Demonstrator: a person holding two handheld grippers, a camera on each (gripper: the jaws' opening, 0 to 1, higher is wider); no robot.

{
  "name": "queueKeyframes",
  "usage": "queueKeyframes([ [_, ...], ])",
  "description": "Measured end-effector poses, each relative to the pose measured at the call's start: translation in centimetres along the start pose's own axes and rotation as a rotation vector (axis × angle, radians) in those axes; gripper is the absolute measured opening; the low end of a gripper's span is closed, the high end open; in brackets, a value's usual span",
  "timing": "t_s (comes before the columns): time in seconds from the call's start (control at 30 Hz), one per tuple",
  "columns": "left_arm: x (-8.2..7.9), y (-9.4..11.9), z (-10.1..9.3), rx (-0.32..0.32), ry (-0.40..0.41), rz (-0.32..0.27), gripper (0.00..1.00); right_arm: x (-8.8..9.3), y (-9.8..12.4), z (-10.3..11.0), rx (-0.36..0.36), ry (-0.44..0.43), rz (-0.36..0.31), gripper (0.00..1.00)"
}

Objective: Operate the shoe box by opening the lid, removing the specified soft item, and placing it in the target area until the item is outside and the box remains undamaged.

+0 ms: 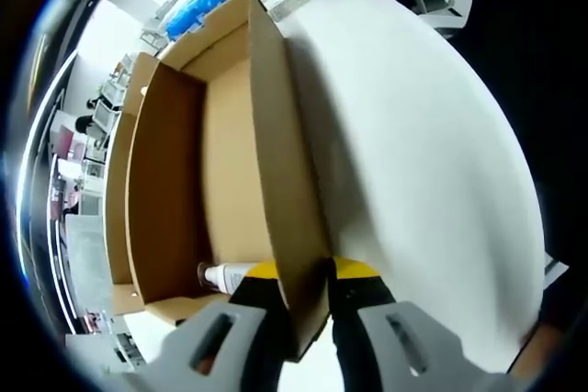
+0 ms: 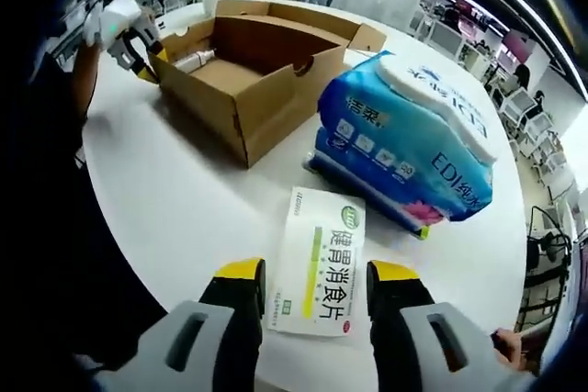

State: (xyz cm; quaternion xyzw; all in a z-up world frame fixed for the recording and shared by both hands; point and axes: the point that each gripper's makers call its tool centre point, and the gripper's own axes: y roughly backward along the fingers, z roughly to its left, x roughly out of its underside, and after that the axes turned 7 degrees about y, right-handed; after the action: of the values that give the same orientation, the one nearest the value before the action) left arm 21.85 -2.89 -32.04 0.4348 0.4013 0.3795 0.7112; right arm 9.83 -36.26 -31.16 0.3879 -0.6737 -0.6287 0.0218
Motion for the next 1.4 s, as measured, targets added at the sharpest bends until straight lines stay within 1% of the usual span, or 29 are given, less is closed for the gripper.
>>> queueKeyframes([
  [0.03, 0.0, 0.0, 0.0, -0.002, -0.003, 0.001, 0.14, 0.1, 0.0, 0.0, 0.001, 0.006, 0.007, 0.45],
  [0.07, 0.0, -0.1, -0.1, -0.003, -0.004, 0.000, 0.14, 0.4, 0.0, -0.2, -0.002, 0.029, 0.035, 0.45],
  [0.13, -0.1, -0.2, -0.1, 0.000, -0.001, 0.000, 0.14, 0.4, -0.1, -0.6, 0.004, 0.029, 0.051, 0.46],
  [0.23, -0.1, -0.2, -0.1, -0.001, -0.003, -0.001, 0.14, 0.0, -0.2, -0.7, 0.003, 0.035, 0.055, 0.48],
  [0.3, -0.1, -0.2, -0.1, -0.002, -0.005, -0.002, 0.14, 0.5, -0.5, -0.4, -0.018, 0.029, 0.089, 0.52],
  [0.37, -0.1, -0.2, -0.1, 0.000, -0.004, -0.001, 0.14, 1.1, -0.9, 0.0, -0.044, 0.064, 0.126, 0.53],
  [0.5, -0.2, -0.1, -0.1, -0.001, -0.006, -0.004, 0.14, 1.0, -1.5, 1.0, -0.079, 0.062, 0.152, 0.53],
  [0.63, -0.2, -0.2, 0.0, 0.000, -0.007, -0.002, 0.14, 0.5, -1.5, 0.8, -0.071, 0.079, 0.162, 0.52],
  [0.7, -0.2, -0.2, 0.0, -0.001, -0.010, -0.002, 0.14, 0.4, -1.5, 1.0, -0.081, 0.092, 0.173, 0.52],
  [0.73, -0.2, -0.2, 0.0, -0.001, -0.010, -0.003, 0.14, 0.4, -1.5, 1.0, -0.082, 0.094, 0.175, 0.51],
  [0.77, -0.2, -0.2, 0.0, -0.002, -0.009, -0.003, 0.14, 0.4, -1.8, 0.6, -0.093, 0.105, 0.179, 0.50],
  [0.83, -0.3, -0.2, 0.1, -0.002, -0.007, -0.002, 0.14, 0.4, -2.1, 0.7, -0.113, 0.104, 0.183, 0.49],
  [0.97, -0.2, -0.2, 0.2, -0.003, -0.006, -0.002, 0.14, 0.5, -2.2, 0.3, -0.121, 0.114, 0.199, 0.49],
  [1.07, -0.2, -0.2, 0.1, -0.002, -0.006, -0.003, 0.14, 0.6, -2.3, 0.1, -0.126, 0.141, 0.216, 0.48],
  [1.1, -0.2, -0.2, 0.1, -0.002, -0.006, -0.003, 0.14, 0.5, -2.4, 0.0, -0.129, 0.152, 0.217, 0.48],
  [1.17, -0.2, -0.2, 0.1, -0.001, -0.007, -0.004, 0.14, 0.4, -2.5, -0.3, -0.137, 0.207, 0.213, 0.48],
  [1.23, -0.2, -0.2, 0.1, -0.002, -0.008, -0.005, 0.14, 0.4, -2.6, -0.3, -0.146, 0.218, 0.228, 0.48],
  [1.27, -0.2, -0.1, 0.0, -0.002, -0.009, -0.005, 0.14, 0.3, -2.6, -0.5, -0.156, 0.273, 0.237, 0.48],
  [1.33, -0.2, -0.1, -0.1, -0.002, -0.008, -0.005, 0.14, 0.3, -2.8, -0.6, -0.172, 0.341, 0.253, 0.48],
  [1.37, -0.3, 0.0, -0.2, -0.002, -0.008, -0.004, 0.14, 0.3, -2.8, -0.7, -0.183, 0.361, 0.264, 0.48],
  [1.4, -0.3, 0.0, -0.2, -0.002, -0.009, -0.004, 0.14, 0.3, -2.8, -0.7, -0.194, 0.417, 0.279, 0.48],
])
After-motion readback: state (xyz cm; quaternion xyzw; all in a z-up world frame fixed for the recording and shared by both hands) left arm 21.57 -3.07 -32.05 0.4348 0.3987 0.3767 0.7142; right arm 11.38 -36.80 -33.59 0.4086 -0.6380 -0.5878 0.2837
